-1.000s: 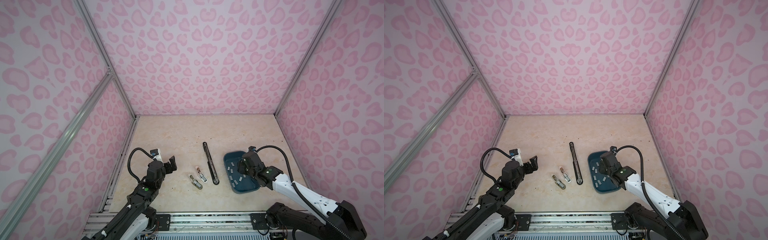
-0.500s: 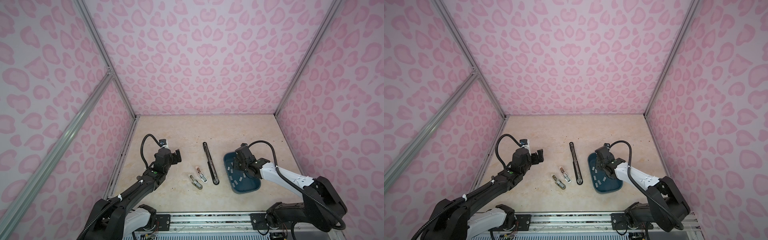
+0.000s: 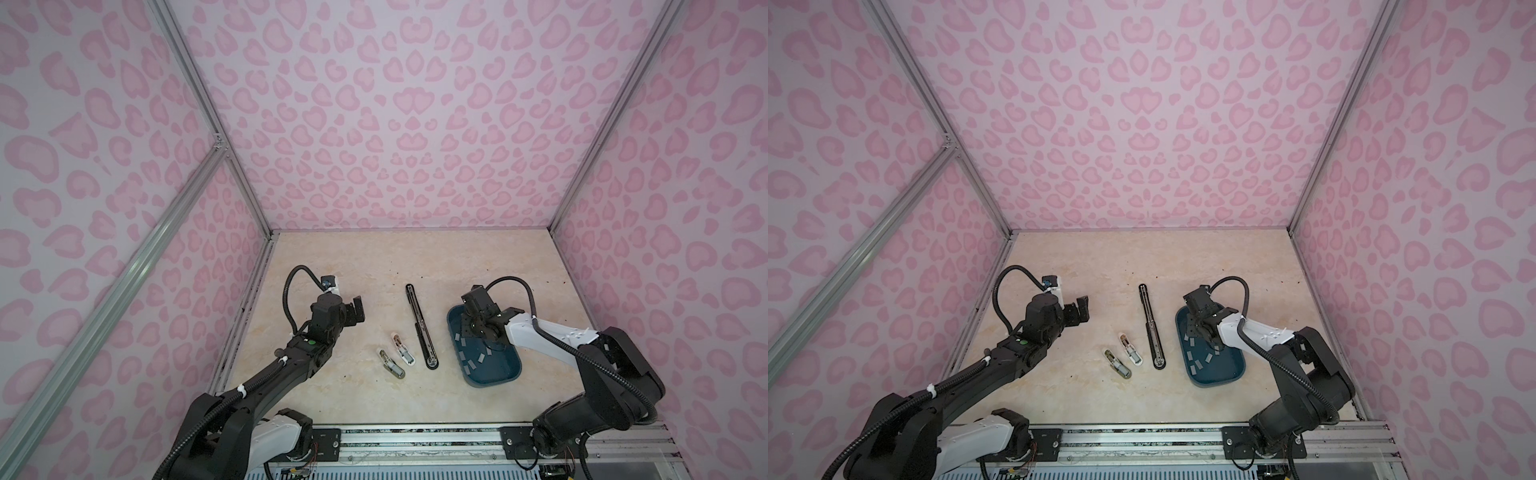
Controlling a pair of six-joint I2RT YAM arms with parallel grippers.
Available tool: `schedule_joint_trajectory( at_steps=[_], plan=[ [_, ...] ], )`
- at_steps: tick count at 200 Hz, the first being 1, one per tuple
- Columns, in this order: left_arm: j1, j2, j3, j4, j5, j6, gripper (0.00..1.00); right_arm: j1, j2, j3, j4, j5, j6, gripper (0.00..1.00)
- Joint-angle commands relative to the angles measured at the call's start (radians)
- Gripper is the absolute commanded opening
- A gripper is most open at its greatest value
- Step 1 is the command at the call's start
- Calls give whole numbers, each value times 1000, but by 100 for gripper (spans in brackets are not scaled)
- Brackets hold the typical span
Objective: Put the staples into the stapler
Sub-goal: 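Close the right gripper on a grey staple strip in the tub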
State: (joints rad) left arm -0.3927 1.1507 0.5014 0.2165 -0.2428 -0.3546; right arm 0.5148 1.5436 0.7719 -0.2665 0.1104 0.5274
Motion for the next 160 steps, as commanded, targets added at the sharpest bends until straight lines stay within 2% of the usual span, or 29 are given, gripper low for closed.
schedule_joint_trajectory(
  at_steps=[1, 115, 160],
  plan=[
    [0, -21, -12, 34, 6, 2, 98, -2, 20, -5, 15, -13, -16, 40],
    [0, -65, -46, 43, 17, -6, 98, 10, 46, 5, 30, -42, -24, 40],
    [0, -60, -43, 44, 16, -6, 98, 11, 83, 18, 19, -25, -25, 36]
  ],
)
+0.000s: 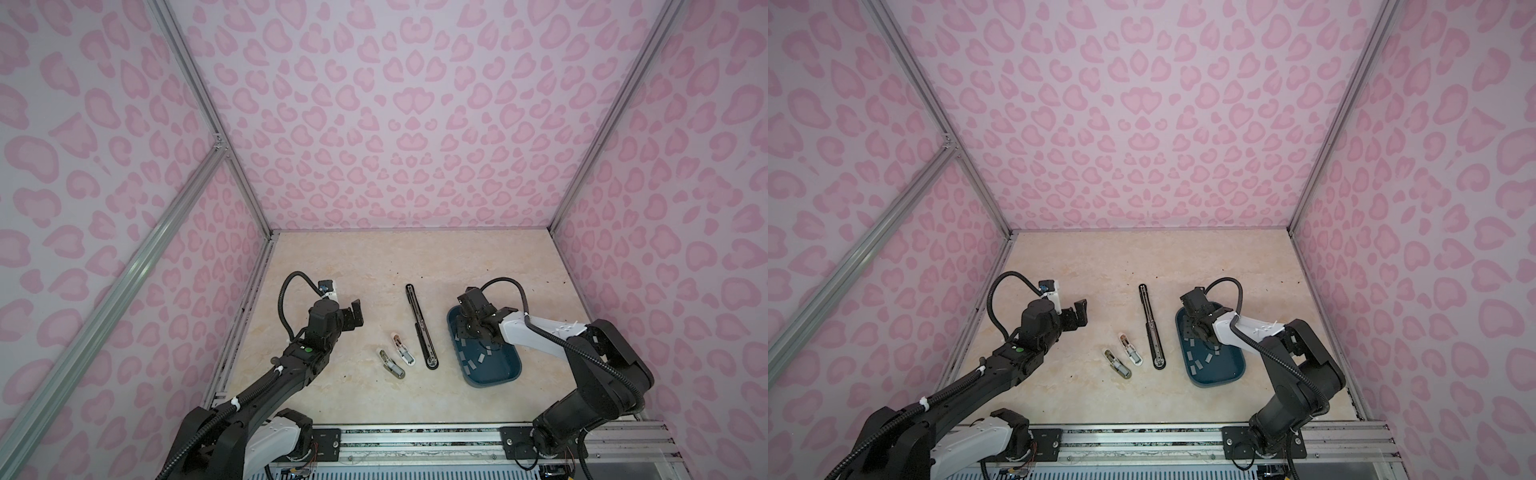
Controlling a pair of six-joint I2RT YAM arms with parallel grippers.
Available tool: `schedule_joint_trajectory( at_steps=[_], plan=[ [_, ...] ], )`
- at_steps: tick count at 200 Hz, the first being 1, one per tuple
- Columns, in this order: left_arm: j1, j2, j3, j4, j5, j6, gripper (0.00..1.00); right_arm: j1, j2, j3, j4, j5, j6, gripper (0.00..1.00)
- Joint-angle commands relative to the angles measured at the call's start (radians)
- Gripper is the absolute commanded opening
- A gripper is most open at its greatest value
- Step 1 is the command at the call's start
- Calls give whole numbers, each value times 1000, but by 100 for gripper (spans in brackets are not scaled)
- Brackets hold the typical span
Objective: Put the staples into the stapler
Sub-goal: 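Close the right gripper on a grey staple strip in the tub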
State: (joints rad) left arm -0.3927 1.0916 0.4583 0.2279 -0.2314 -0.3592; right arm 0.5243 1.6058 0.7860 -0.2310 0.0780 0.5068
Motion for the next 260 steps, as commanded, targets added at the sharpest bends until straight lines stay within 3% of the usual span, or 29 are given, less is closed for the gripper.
schedule_joint_trajectory(
  at_steps=[1, 77, 95, 119, 145, 260],
  plan=[
    [0, 0, 0, 33, 4, -1, 98, 1, 21, 4, -17, 8, -4, 36],
    [0, 3, 2, 31, 4, -1, 98, 8, 37, -7, -23, 26, 9, 18],
    [0, 2, 3, 31, 4, -1, 98, 12, 34, -7, -26, 28, 11, 17],
    [0, 2, 2, 30, 3, -1, 98, 18, 31, -8, -35, 38, 18, 27],
    [0, 2, 0, 30, 3, -1, 98, 24, 25, -14, -41, 43, 22, 27],
    [-1, 1, 2, 28, 6, -3, 98, 29, 52, -14, -32, 43, 28, 11]
  ],
)
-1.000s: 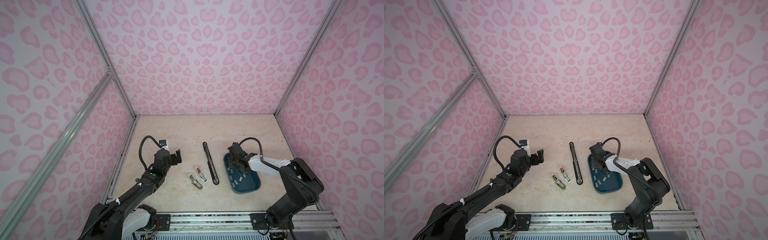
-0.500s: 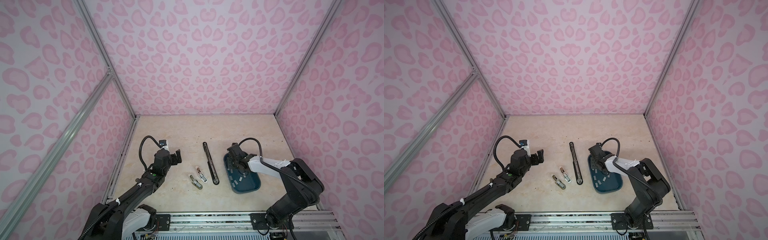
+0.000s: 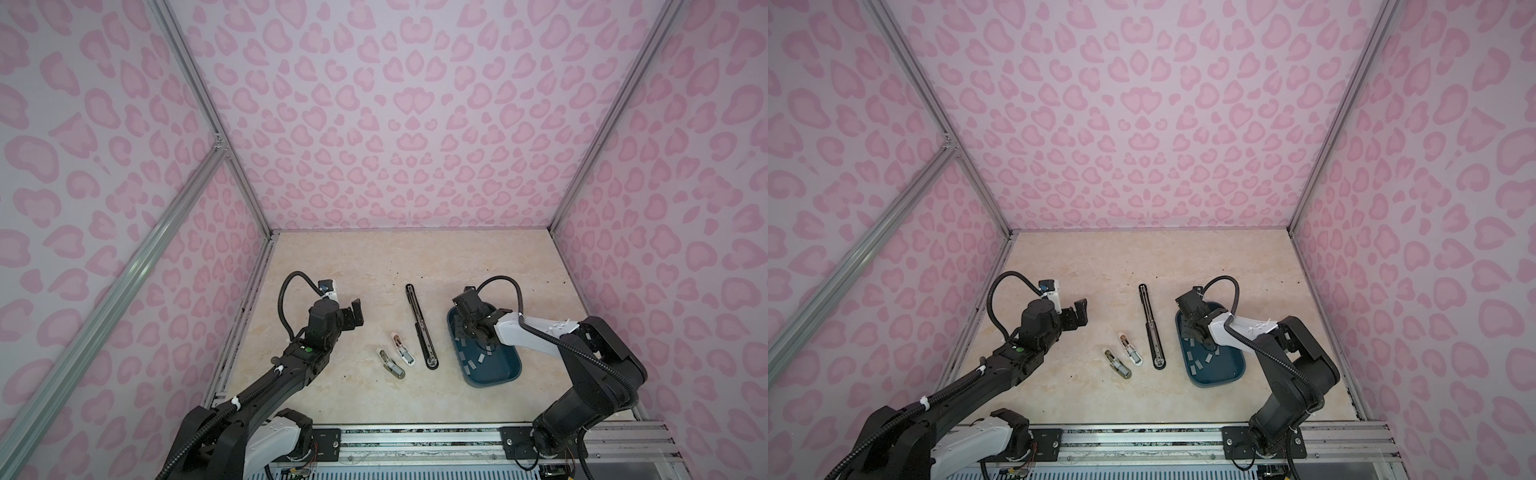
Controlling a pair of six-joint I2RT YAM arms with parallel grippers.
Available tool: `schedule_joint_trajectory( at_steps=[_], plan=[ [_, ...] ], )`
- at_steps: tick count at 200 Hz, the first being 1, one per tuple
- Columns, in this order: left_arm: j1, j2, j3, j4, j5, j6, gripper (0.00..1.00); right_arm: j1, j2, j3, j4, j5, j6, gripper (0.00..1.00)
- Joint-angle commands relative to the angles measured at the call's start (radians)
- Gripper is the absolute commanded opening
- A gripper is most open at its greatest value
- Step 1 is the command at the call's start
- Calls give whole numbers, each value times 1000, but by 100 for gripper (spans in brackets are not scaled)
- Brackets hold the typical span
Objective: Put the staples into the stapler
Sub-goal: 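Close the right gripper on a grey staple strip in the tub, then lift the strip with the right gripper toward the long black stapler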
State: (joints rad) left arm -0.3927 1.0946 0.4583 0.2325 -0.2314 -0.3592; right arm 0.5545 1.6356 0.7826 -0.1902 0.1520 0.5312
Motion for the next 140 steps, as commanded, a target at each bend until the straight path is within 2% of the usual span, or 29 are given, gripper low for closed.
schedule_joint_trajectory(
  at_steps=[1, 59, 89, 140],
  plan=[
    [-1, -2, 2, 24, 6, -3, 98, -2, 22, -10, -72, -31, 4, 11],
    [0, -55, -15, 13, 52, -7, 98, 2, -87, -20, -84, -21, 4, 7],
    [0, -172, -69, 16, 114, -21, 97, 15, -202, -41, -92, 4, 10, 7],
    [-1, -379, -189, 25, 91, -40, 96, 103, -326, -65, -79, 44, 7, 6]
  ],
)
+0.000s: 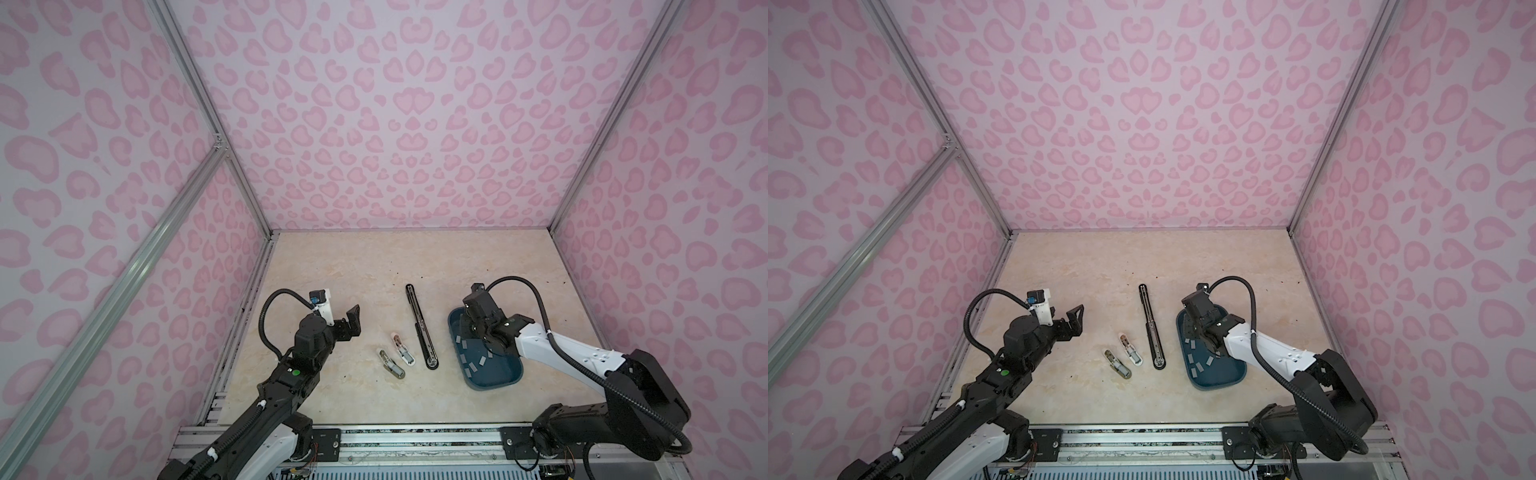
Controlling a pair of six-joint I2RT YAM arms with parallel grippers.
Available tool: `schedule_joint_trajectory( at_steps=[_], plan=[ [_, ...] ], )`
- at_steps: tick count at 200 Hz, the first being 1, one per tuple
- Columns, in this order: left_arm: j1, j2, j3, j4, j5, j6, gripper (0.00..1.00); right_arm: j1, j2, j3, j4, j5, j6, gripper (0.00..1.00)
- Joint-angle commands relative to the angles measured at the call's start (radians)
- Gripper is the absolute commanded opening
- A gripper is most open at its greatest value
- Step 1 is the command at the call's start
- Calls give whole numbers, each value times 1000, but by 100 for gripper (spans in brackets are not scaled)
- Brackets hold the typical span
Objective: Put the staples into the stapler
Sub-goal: 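Lift the strip with the right gripper toward the long black stapler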
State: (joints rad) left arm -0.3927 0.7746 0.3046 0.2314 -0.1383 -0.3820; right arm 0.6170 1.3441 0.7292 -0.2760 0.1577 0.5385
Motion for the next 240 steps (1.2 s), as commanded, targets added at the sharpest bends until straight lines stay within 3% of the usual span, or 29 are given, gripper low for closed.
schedule_joint_trajectory(
  at_steps=[1, 58, 95, 157, 240],
  plan=[
    [0, -62, -38, 27, -2, -17, 96, 43, -38, -11, 7, 40, 0, 6],
    [0, -91, -73, 23, -63, -18, 96, 179, -198, -36, 76, 103, -37, 5],
    [0, -74, -78, 49, -71, -10, 96, 243, -250, -83, 187, 46, -99, 8],
    [0, -22, -72, 96, -8, 9, 96, 312, -120, -67, 259, 77, -120, 6],
    [0, -2, -68, 107, -26, 8, 96, 333, -15, -85, 339, 67, -101, 6]
  ],
)
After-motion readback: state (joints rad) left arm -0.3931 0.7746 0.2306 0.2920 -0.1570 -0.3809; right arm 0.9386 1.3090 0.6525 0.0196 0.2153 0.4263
